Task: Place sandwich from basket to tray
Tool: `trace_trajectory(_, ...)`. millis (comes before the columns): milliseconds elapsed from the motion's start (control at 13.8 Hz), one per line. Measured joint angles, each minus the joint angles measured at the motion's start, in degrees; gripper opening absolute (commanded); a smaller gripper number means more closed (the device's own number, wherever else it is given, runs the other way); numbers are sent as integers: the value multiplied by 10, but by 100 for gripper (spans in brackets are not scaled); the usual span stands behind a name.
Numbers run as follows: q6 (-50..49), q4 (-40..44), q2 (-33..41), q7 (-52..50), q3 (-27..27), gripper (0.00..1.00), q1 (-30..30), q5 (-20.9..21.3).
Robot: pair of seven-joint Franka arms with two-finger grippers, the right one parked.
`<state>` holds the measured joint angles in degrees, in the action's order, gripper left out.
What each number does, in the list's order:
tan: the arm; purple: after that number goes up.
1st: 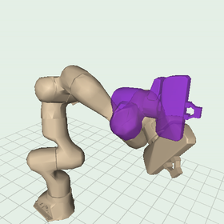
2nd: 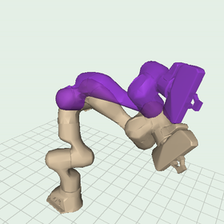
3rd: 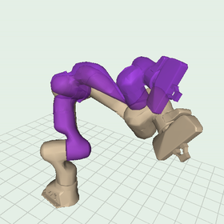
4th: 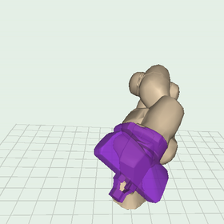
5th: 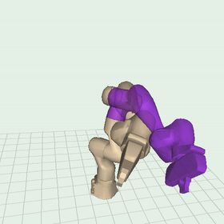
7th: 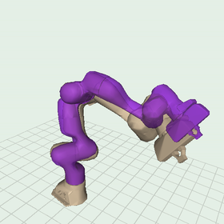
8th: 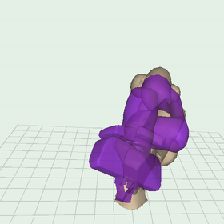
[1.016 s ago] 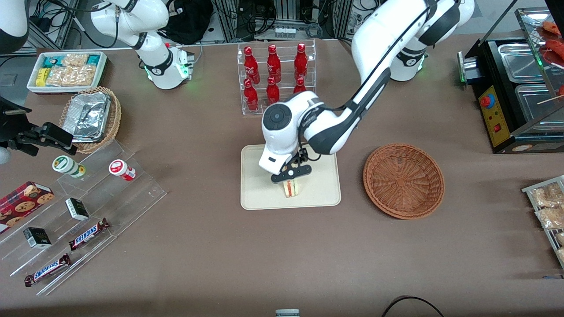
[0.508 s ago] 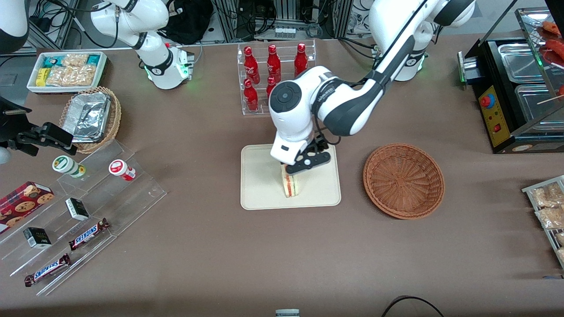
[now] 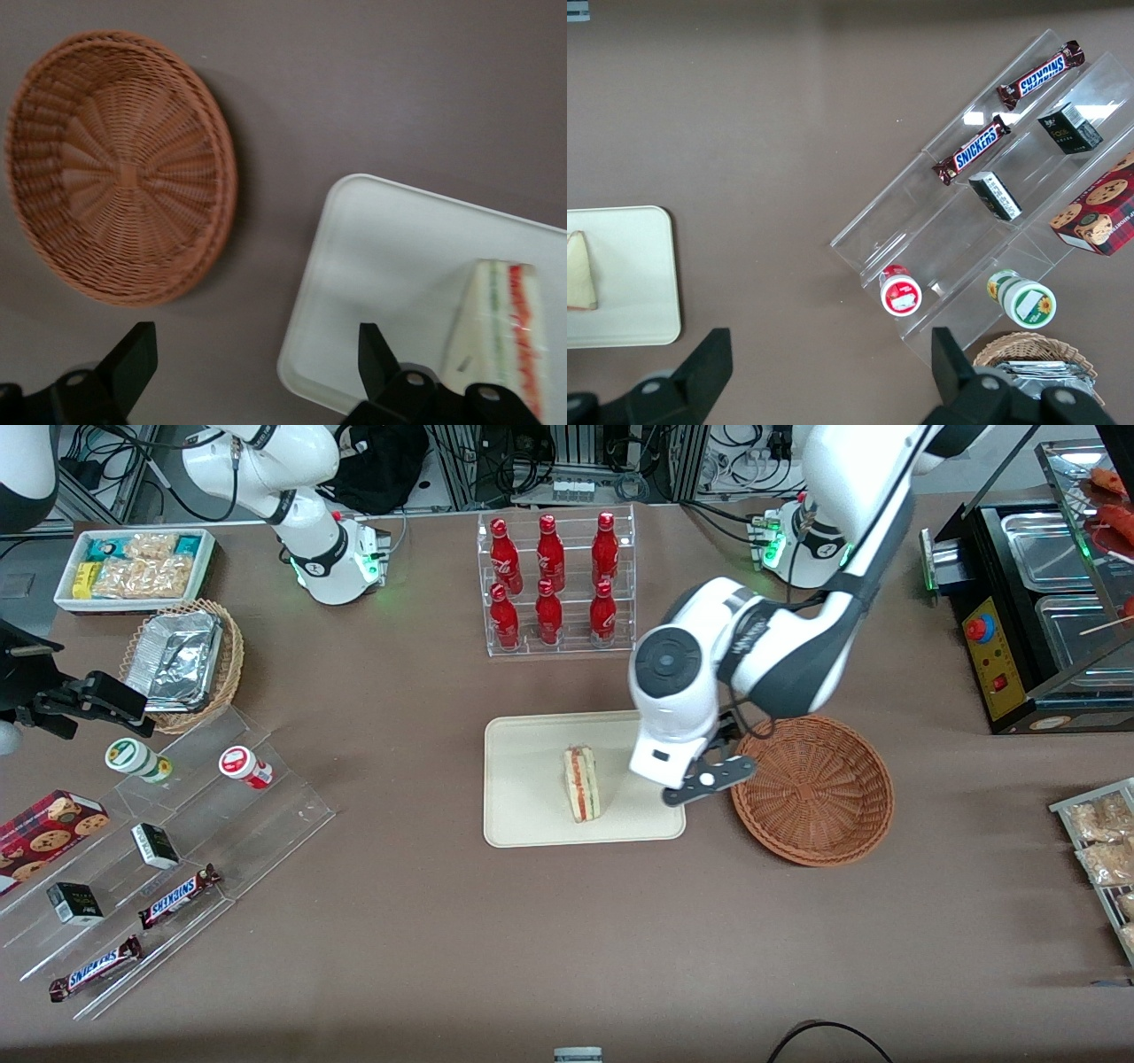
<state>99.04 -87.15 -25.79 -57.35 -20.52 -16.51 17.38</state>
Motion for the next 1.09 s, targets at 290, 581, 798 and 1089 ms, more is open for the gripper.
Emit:
trace_trajectory(290, 0, -73, 69, 77, 0, 100, 58, -10)
trace_trajectory(581, -5, -137, 147, 185, 1, 100, 121, -55)
trace_trajectory(798, -35, -166, 196, 285, 5, 100, 159, -90)
trace_trajectory(1089, -79, -169, 230, 388, 29, 100, 176, -114)
